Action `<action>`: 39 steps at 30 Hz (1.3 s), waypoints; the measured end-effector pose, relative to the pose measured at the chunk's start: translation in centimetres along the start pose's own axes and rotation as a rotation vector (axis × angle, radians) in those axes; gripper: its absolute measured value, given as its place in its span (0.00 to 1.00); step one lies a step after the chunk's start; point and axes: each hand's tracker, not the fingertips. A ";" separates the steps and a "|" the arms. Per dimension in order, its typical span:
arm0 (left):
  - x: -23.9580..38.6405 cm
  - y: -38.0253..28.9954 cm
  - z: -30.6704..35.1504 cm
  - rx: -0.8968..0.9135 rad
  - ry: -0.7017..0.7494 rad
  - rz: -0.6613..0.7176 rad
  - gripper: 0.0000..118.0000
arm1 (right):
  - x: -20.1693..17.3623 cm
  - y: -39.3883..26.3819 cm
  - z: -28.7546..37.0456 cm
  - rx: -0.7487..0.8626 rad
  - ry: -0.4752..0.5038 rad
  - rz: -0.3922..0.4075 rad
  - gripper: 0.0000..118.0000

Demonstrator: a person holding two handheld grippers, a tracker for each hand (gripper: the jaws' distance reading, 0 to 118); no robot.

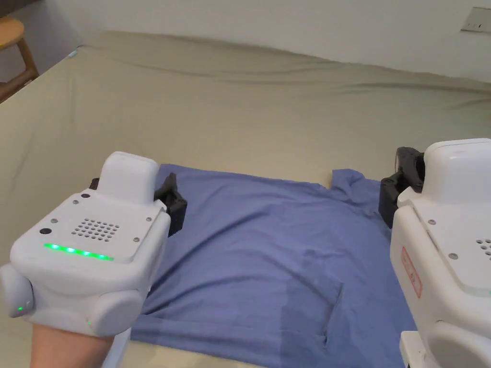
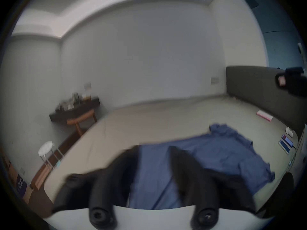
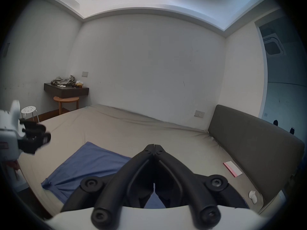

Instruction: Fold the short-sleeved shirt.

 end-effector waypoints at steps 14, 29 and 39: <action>-5.2 -18.3 -5.2 -0.617 0.162 0.085 0.93 | 3.2 -3.8 -1.7 -0.164 -0.043 0.008 0.00; -4.8 -15.4 -3.4 -0.537 0.030 0.180 0.05 | 8.5 -7.9 -0.1 -0.344 -0.141 -0.068 0.00; -3.5 -13.4 -2.7 -0.491 0.045 0.099 0.05 | 11.1 -26.5 -1.6 -1.007 -0.079 -0.149 0.92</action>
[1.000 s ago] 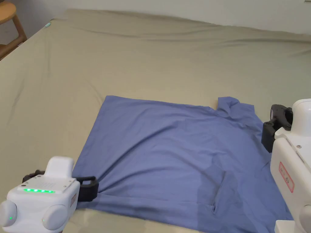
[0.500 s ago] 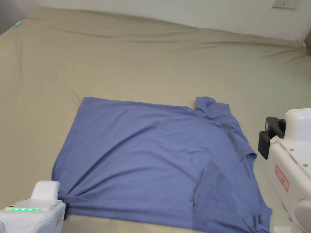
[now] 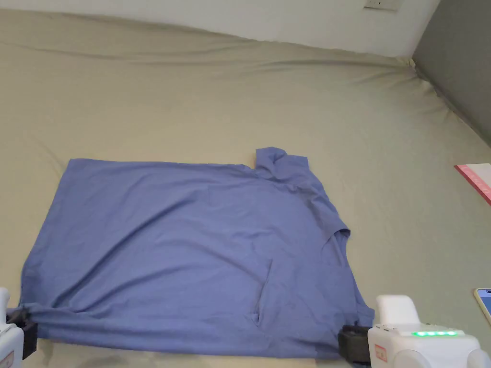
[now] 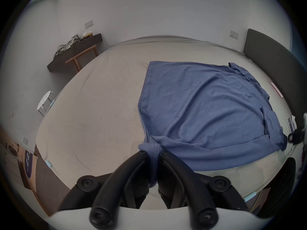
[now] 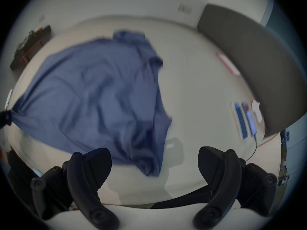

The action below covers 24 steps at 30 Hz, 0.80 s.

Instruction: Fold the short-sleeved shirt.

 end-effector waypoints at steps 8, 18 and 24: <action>0.2 -0.7 -0.7 -0.054 0.022 -0.023 0.05 | -1.0 -0.9 -1.7 -0.019 0.063 -0.070 0.52; 0.1 -1.3 -0.8 -0.045 0.010 0.047 0.05 | 0.1 -0.2 -1.3 0.142 0.187 -0.078 0.07; -1.6 0.9 0.1 0.027 -0.048 0.170 0.05 | 0.5 2.7 3.0 0.256 0.244 -0.149 0.07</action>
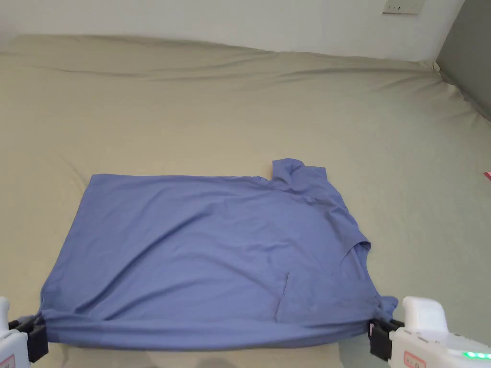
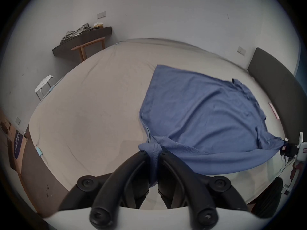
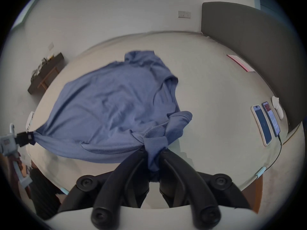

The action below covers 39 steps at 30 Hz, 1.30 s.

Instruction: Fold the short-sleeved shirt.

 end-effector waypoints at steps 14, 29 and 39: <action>1.5 8.6 -6.6 0.014 -0.034 0.090 0.05 | -1.5 10.9 -8.4 -0.046 -0.039 -0.093 0.07; 2.7 9.5 -14.9 -0.107 0.038 0.041 0.07 | -3.3 11.5 -17.3 -0.177 -0.137 -0.088 0.20; 3.4 15.0 -5.5 0.308 0.018 -0.002 0.95 | -2.1 16.4 -10.3 0.200 -0.178 0.007 0.96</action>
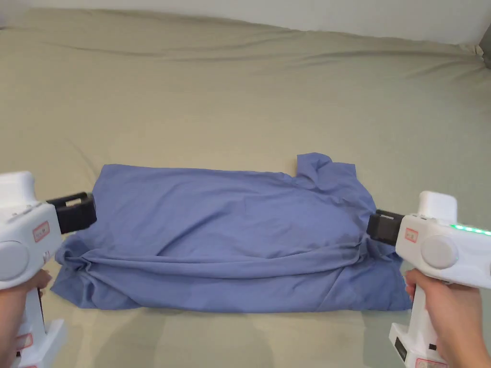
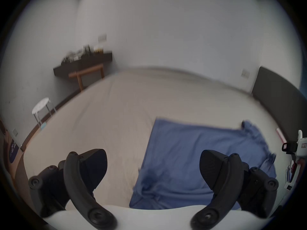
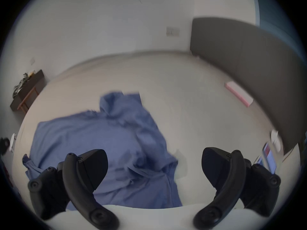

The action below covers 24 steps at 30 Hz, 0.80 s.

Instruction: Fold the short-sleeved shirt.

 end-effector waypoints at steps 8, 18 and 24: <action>4.2 6.1 11.7 0.349 -0.042 -0.074 0.94 | -3.8 4.9 15.5 0.435 0.093 0.081 1.00; 8.9 5.6 17.2 0.439 -0.032 -0.178 0.16 | -8.6 3.0 22.3 0.539 0.155 0.218 0.18; 10.6 4.8 17.8 0.445 -0.028 -0.269 0.00 | -10.8 1.2 23.0 0.549 0.170 0.272 0.00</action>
